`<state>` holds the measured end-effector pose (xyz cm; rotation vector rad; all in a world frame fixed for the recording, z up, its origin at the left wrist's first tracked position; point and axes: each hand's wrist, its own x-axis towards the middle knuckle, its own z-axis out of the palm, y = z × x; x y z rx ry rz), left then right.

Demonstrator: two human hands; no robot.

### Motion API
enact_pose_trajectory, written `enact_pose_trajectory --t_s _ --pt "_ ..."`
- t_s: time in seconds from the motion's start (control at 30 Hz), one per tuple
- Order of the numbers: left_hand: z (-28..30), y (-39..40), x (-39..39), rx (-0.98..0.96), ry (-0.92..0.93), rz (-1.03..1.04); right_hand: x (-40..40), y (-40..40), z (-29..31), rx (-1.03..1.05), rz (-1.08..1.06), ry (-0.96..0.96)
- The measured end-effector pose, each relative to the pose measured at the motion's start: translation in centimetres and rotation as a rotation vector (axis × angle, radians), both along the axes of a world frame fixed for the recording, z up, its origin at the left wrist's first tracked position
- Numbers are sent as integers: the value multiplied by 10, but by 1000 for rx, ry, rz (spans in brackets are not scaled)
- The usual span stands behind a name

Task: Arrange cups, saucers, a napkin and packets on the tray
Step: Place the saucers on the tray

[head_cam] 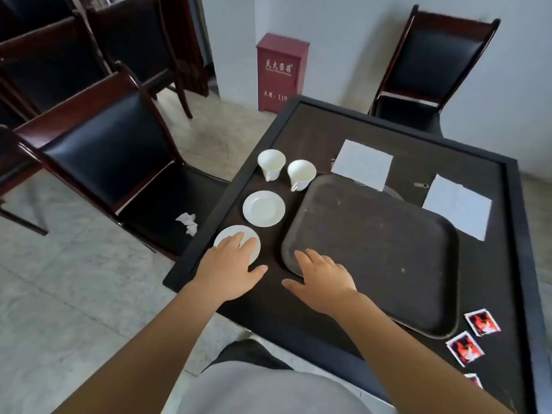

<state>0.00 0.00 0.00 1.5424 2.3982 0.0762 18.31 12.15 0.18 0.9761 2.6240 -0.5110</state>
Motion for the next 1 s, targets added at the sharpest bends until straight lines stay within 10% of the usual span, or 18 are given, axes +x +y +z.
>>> enact_pose_trajectory --t_s 1.0 --pt "-133 15 -129 -98 -87 -381 -153 -12 -116 -82 -55 -64"
